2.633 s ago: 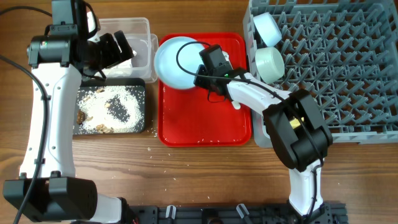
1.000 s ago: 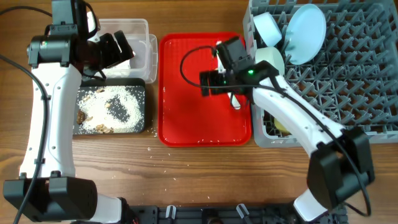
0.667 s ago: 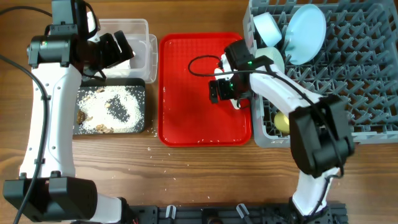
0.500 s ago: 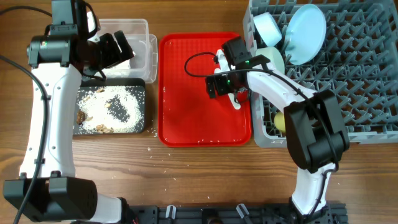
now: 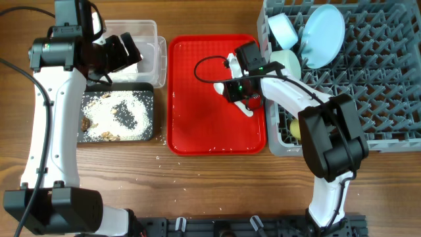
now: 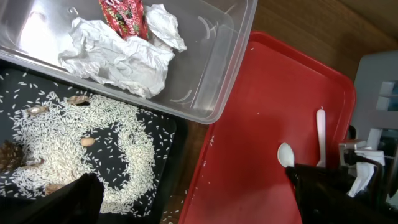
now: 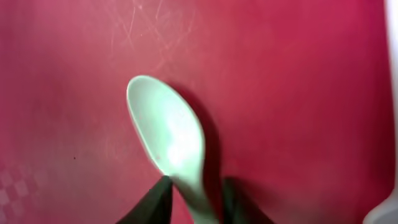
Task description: Sort waste into correct bins and load items into the dishwasher rack
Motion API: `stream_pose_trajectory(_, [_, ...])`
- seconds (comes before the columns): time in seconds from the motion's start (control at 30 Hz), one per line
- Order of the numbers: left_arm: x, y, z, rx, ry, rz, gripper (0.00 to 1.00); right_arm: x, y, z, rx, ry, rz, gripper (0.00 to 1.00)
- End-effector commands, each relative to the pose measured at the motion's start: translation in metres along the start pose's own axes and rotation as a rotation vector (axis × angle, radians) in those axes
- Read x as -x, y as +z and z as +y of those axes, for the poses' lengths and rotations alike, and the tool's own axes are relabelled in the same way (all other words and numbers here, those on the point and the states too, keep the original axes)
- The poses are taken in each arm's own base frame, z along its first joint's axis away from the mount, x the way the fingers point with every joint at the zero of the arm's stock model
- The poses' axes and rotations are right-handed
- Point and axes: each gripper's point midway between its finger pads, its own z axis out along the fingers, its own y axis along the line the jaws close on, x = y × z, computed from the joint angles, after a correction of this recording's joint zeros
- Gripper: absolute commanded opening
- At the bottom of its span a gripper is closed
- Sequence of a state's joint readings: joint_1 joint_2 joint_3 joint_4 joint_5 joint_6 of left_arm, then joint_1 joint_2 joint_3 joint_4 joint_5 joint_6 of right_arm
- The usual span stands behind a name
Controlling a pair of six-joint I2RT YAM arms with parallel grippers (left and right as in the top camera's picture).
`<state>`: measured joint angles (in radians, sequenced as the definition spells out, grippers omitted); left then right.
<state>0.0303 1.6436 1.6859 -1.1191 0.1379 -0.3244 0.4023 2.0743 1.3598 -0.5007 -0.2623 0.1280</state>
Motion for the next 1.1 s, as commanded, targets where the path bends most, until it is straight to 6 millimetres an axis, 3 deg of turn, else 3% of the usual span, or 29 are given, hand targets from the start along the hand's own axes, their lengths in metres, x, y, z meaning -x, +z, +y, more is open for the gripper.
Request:
stream_pose_trajectory(0.0, [0.005,-0.005,0.001,0.003,-0.007,-0.021,1.00,-0.033,0.017,-0.008,-0.007,0.034,0.097,0.19])
stream_pose_trajectory(0.17, [0.005,-0.005,0.001,0.003,-0.007,-0.021,1.00,-0.041,0.016,0.003,0.059,0.044,0.134,0.04])
stream_pose_trajectory(0.27, [0.005,-0.005,0.001,0.003,-0.007,-0.021,1.00,-0.036,0.000,0.015,0.118,0.054,0.145,0.04])
stream_pose_trajectory(0.37, [0.005,-0.005,0.001,0.003,-0.007,-0.021,1.00,-0.005,-0.054,0.036,0.192,0.030,0.075,0.04])
stream_pose_trajectory(0.47, [0.005,-0.005,0.001,0.003,-0.007,-0.021,1.00,0.030,-0.152,0.047,0.202,0.020,-0.089,0.04])
stream_pose_trajectory(0.5, [0.005,-0.005,0.001,0.003,-0.007,-0.021,1.00,0.038,-0.188,0.036,0.156,0.069,-0.178,0.04])
stream_pose_trajectory(0.53, [0.005,-0.005,0.001,0.003,-0.007,-0.021,1.00,0.042,-0.229,-0.001,0.015,0.212,-0.283,0.04])
stream_pose_trajectory(0.6, [0.005,-0.005,0.001,0.003,-0.007,-0.021,1.00,0.026,-0.272,-0.078,-0.263,0.526,-0.385,0.04])
stream_pose_trajectory(0.63, [0.005,-0.005,0.001,0.003,-0.007,-0.021,1.00,0.010,-0.284,-0.118,-0.383,0.690,-0.401,0.04])
stream_pose_trajectory(0.67, [0.005,-0.005,0.001,0.003,-0.007,-0.021,1.00,0.000,-0.281,-0.138,-0.417,0.774,-0.393,0.04])
stream_pose_trajectory(0.73, [0.005,-0.005,0.001,0.003,-0.007,-0.021,1.00,-0.013,-0.253,-0.173,-0.439,0.903,-0.372,0.07])
stream_pose_trajectory(0.83, [0.005,-0.005,0.001,0.003,-0.007,-0.021,1.00,-0.016,-0.226,-0.199,-0.452,0.948,-0.355,0.09])
stream_pose_trajectory(0.87, [0.005,-0.005,0.001,0.003,-0.007,-0.021,1.00,-0.015,-0.224,-0.199,-0.437,0.950,-0.353,0.12])
stream_pose_trajectory(0.93, [0.005,-0.005,0.001,0.003,-0.007,-0.021,1.00,-0.004,-0.224,-0.184,-0.347,0.847,-0.338,0.63])
stream_pose_trajectory(1.0, [0.005,-0.005,0.001,0.003,-0.007,-0.021,1.00,0.008,-0.235,-0.161,-0.250,0.727,-0.344,0.71])
stream_pose_trajectory(1.07, [0.005,-0.005,0.001,0.003,-0.007,-0.021,1.00,0.017,-0.250,-0.135,-0.189,0.617,-0.371,0.69])
